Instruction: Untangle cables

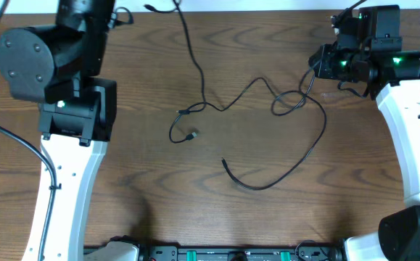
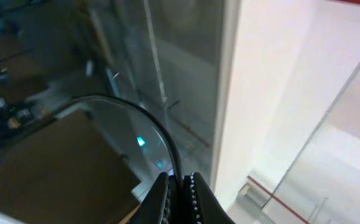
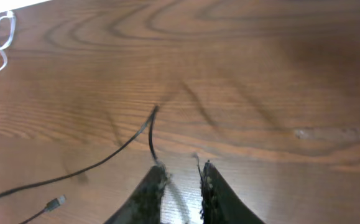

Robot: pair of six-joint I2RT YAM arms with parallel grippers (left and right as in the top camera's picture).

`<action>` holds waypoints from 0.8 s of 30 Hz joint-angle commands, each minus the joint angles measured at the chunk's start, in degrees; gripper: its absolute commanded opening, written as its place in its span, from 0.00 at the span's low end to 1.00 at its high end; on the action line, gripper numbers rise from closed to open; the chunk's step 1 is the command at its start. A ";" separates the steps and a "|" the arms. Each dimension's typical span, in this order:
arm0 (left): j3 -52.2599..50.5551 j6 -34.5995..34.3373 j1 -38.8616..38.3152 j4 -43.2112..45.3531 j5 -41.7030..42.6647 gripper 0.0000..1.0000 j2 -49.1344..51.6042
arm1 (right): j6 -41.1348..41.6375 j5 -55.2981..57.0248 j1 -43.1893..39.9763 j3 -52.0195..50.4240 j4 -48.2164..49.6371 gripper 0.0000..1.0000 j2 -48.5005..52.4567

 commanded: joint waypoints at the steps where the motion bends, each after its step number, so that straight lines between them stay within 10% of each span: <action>1: 0.68 3.58 0.04 -3.04 0.52 0.07 -0.74 | 1.05 4.04 0.15 0.26 -0.72 0.17 1.33; 3: 0.68 6.80 0.04 -6.91 0.50 0.07 -0.74 | 1.05 5.09 0.15 0.26 -1.27 0.31 1.46; 6: 0.68 7.82 0.04 -10.60 0.48 0.08 -0.61 | 1.01 5.09 0.17 0.26 -1.51 0.87 1.46; 8: 0.68 7.82 0.04 -10.71 0.48 0.07 -0.52 | 0.52 5.11 0.17 0.26 -1.53 0.99 1.46; 24: 0.68 7.87 0.04 -11.74 0.50 0.07 -0.55 | 17.53 45.48 -0.07 0.31 0.37 0.99 1.44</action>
